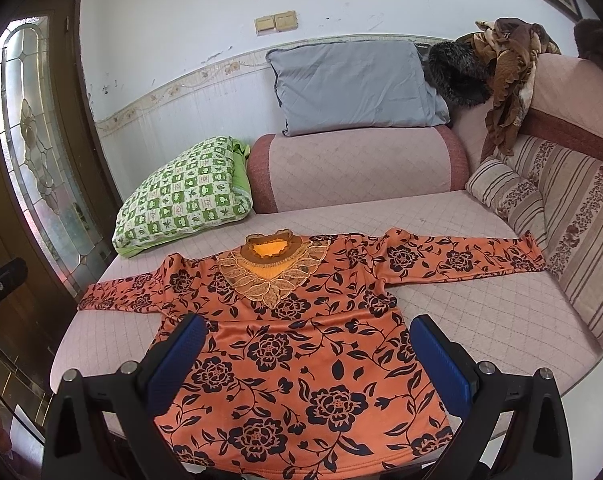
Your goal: Fold small clothes
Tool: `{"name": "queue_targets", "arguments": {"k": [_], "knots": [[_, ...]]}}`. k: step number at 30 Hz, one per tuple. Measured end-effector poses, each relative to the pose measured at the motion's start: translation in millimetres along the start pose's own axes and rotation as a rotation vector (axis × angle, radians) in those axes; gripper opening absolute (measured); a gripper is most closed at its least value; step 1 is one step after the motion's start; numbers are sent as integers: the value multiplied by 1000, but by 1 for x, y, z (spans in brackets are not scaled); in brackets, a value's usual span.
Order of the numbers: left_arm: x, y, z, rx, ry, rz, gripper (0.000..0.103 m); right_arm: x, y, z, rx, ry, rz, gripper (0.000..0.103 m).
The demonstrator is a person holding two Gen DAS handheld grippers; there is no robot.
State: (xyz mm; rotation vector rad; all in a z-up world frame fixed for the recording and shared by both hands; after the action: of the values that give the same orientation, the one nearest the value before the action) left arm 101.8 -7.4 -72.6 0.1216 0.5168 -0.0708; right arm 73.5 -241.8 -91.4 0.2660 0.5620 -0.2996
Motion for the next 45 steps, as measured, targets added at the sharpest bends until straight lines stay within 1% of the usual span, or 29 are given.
{"name": "queue_targets", "arguments": {"k": [16, 31, 37, 45], "knots": [[8, -3, -3, 6, 19, -7, 103, 9, 4, -4, -14, 15, -1, 103], [33, -20, -1, 31, 45, -8, 103, 28, 1, 0, -15, 30, -3, 103], [51, -32, 4, 41, 58, -20, 103, 44, -5, 5, -6, 36, -11, 103], [97, -57, 6, 51, 98, -34, 103, 82, -23, 15, 21, 53, -36, 103]]}}
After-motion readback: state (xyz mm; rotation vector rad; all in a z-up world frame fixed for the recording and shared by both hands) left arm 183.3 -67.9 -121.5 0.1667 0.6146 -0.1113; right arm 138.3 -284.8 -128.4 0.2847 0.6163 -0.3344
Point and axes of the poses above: each gripper's, at about its wrist camera, not at the fingertips, and x roughly the way its jaws point, y to its left, z to its top, the point moved 10 cm from there along x, roughly the way its jaws point, and after that the axes turned 2 degrees about -z, right-handed, at the moved point
